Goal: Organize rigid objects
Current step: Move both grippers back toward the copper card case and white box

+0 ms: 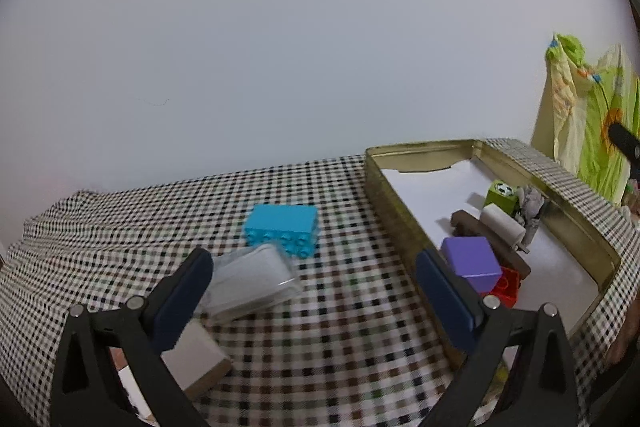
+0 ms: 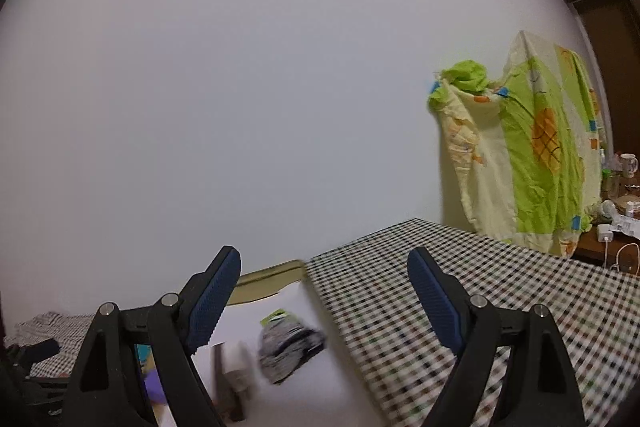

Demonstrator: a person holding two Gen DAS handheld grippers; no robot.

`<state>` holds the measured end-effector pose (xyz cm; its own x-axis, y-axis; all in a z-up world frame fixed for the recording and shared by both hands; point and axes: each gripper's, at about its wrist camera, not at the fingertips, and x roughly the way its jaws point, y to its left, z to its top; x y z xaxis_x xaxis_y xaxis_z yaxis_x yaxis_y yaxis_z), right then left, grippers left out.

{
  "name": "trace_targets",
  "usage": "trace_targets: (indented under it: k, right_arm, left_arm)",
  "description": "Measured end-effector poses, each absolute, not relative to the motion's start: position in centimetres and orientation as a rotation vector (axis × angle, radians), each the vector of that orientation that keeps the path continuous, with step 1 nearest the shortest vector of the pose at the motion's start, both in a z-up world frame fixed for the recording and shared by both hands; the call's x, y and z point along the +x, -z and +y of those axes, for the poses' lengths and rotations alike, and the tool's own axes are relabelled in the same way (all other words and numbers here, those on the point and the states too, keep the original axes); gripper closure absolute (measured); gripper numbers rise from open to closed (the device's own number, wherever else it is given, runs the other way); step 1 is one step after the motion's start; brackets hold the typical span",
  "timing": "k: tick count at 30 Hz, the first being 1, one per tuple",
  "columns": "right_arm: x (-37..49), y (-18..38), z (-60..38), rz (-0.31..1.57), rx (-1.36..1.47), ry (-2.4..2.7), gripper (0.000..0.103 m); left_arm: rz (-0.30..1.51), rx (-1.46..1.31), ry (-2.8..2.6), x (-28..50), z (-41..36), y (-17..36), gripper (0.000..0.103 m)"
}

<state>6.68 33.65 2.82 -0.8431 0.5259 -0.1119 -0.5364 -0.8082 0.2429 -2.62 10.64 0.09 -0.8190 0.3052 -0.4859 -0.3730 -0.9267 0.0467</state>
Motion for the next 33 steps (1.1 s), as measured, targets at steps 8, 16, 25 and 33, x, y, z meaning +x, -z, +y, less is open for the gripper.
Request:
trace_targets:
  k: [8,16,25,33]
  right_arm:
    - [6.2,-2.4,29.4,0.339,-0.074,-2.606,0.016]
    - [4.9,-2.2,25.6,0.34,-0.098,-2.666,0.016]
    - [2.9,-2.1,21.8,0.344,-0.162,-2.746,0.016]
    - [1.2,-1.8,18.5,0.332,-0.222,-2.819,0.016]
  left_arm:
    - [0.171,-0.688,-2.718,-2.7,7.5,-0.1,0.001]
    - [0.164,-0.68,-2.751,-3.3,4.5,0.1,0.001]
    - [0.111,-0.715,-2.792,-4.9,0.4,0.2,0.001]
    - [0.122,-0.73,-2.839,-6.0,-3.1,0.2,0.001]
